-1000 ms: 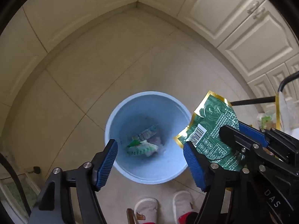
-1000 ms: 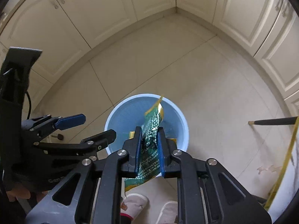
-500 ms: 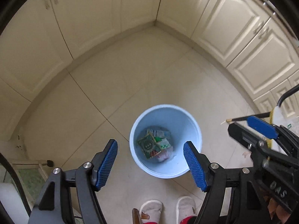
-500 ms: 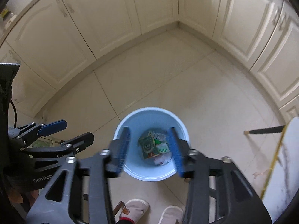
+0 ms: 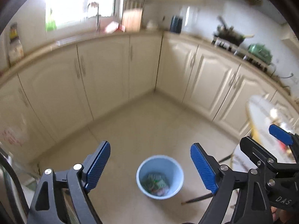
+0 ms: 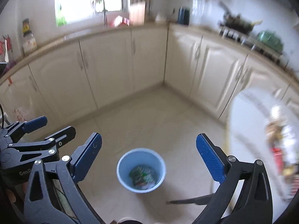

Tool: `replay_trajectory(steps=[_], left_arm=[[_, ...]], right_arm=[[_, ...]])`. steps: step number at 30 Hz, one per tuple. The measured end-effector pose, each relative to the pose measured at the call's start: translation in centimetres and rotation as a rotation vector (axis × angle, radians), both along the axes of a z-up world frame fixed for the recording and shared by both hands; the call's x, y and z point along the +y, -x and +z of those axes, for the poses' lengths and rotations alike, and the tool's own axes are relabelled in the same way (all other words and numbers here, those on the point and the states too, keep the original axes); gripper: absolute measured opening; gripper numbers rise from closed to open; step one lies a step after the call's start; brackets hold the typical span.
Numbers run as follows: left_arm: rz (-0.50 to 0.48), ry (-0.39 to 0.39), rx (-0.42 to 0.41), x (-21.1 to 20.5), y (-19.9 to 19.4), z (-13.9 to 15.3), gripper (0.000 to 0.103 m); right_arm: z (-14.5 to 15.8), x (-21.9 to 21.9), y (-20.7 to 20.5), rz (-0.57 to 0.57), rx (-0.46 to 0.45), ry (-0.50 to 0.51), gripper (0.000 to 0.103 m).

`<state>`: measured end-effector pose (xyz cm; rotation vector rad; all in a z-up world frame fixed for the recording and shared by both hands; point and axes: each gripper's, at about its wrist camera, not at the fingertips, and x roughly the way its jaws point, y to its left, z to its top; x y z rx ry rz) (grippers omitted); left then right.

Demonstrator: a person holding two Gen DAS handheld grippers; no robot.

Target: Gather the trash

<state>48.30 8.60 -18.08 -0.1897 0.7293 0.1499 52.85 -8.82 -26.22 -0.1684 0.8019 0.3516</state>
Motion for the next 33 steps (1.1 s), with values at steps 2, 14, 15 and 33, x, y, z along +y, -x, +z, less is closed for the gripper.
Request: replay_trajectory(steps=[2, 14, 15, 33], left_arm=[[0.004, -0.024, -0.066, -2.7, 2.1, 2.5, 0.091], [-0.045, -0.115, -0.402, -11.9, 25.5, 8.6, 0.098], [-0.043, -0.123, -0.430, -12.1, 27.9, 8.1, 0.098], [-0.086, -0.206, -0.719, -18.9, 44.0, -3.7, 0.102]], right_arm=[[2.9, -0.4, 1.5, -0.024, -0.057, 0.004, 0.103], [18.9, -6.7, 13.2, -0.144, -0.394, -0.036, 0.103], [19.6, -7.0, 14.1, -0.154, -0.413, -0.033, 0.103], [26.4, -14.1, 25.4, -0.325, -0.635, -0.024, 0.103]])
